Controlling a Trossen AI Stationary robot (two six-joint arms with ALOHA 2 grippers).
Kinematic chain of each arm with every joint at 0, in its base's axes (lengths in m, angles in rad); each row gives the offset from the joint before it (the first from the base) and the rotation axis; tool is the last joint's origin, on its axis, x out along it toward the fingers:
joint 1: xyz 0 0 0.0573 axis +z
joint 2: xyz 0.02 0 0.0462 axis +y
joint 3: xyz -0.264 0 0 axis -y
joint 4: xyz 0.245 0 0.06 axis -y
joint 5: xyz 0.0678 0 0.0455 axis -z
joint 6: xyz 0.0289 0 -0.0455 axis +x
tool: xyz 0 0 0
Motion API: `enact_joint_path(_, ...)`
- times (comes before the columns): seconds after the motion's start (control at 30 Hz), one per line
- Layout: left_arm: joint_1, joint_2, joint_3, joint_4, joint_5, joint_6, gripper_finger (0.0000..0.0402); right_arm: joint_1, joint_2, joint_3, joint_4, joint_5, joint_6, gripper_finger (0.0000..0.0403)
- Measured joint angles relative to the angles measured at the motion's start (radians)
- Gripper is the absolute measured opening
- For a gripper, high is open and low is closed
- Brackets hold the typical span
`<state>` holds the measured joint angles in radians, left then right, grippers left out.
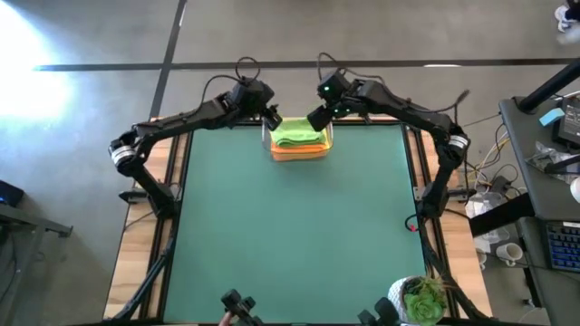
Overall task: Fold microfiber towels
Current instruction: Return to Home Position
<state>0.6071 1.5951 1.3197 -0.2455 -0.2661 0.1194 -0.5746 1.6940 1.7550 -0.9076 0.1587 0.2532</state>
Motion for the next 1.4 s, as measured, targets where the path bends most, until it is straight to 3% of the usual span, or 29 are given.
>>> enact_joint_path(0.23,0.008,-0.09,0.031,-0.058,0.0,0.001,0.0192,0.0,-0.077,0.0,0.003,0.0,-0.061,0.0146)
enact_joint_path(0.43,-0.026,-0.181,-0.041,-0.086,0.028,-0.009,0.0191,0.0,-0.073,-0.004,-0.042,-0.002,-0.072,0.0133)
enact_joint_path(0.67,-0.087,-0.347,-0.201,-0.051,0.076,-0.137,0.0191,0.019,-0.087,-0.005,-0.059,-0.081,-0.153,0.0116)
enact_joint_path(0.93,-0.222,-0.58,-0.451,0.042,0.081,-0.21,0.0184,0.118,-0.097,-0.009,-0.055,-0.088,-0.246,0.0104)
enact_joint_path(1.07,-0.272,-0.702,-0.56,0.055,0.072,-0.311,0.0142,0.181,-0.097,-0.025,-0.042,-0.088,-0.292,0.01)
enact_joint_path(1.3,-0.308,-0.89,-0.712,0.063,0.052,-0.352,0.002,0.271,-0.097,-0.101,-0.018,-0.089,-0.289,0.0102)
enact_joint_path(1.4,-0.308,-0.97,-0.778,0.079,0.051,-0.388,0.0008,0.301,-0.098,-0.126,-0.02,-0.089,-0.243,0.0102)
